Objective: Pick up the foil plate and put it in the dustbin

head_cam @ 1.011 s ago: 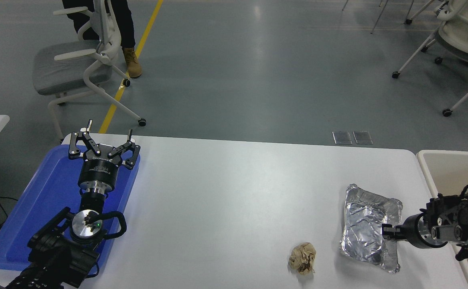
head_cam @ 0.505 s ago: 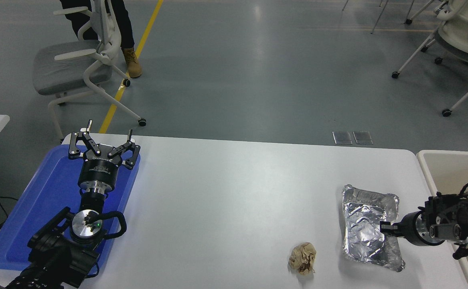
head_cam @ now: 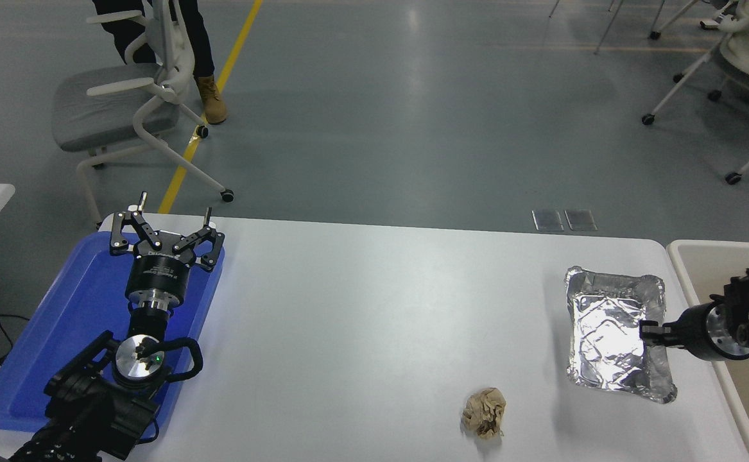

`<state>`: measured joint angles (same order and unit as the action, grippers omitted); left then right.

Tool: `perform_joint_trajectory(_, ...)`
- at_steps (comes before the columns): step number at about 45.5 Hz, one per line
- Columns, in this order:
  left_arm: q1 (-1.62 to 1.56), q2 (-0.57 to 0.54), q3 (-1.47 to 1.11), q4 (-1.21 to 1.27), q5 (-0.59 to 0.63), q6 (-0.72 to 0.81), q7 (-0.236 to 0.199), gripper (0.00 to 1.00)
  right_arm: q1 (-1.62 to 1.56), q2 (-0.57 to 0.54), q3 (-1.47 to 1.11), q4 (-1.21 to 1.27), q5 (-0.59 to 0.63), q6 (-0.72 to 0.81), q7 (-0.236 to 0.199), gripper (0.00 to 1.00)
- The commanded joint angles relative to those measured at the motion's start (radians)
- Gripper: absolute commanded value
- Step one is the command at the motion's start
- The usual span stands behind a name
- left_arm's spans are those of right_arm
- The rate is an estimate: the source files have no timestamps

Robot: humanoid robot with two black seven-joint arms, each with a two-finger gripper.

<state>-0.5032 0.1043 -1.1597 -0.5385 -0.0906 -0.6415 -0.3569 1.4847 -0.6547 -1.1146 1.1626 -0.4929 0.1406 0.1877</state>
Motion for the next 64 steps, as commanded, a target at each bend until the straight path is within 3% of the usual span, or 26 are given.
perform_joint_trajectory(1, 0.000, 0.000, 0.000, 0.000, 0.000, 0.000, 0.001, 1.00, 0.267, -0.114, -0.018, 0.161, -0.041, 0.169, -0.004, 0.00)
perform_joint_trajectory(20, 0.000, 0.000, 0.000, 0.000, 0.000, 0.000, 0.001, 1.00, 0.601, -0.160, -0.097, 0.204, -0.044, 0.441, -0.011, 0.00)
perform_joint_trajectory(51, 0.000, 0.000, 0.000, 0.000, 0.000, 0.000, 0.001, 1.00, 0.663, -0.163, -0.096, 0.210, -0.070, 0.540, -0.011, 0.00)
perform_joint_trajectory(64, 0.000, 0.000, 0.000, 0.000, 0.000, 0.000, 0.001, 1.00, 0.664, -0.207, -0.097, 0.195, -0.180, 0.548, -0.010, 0.00)
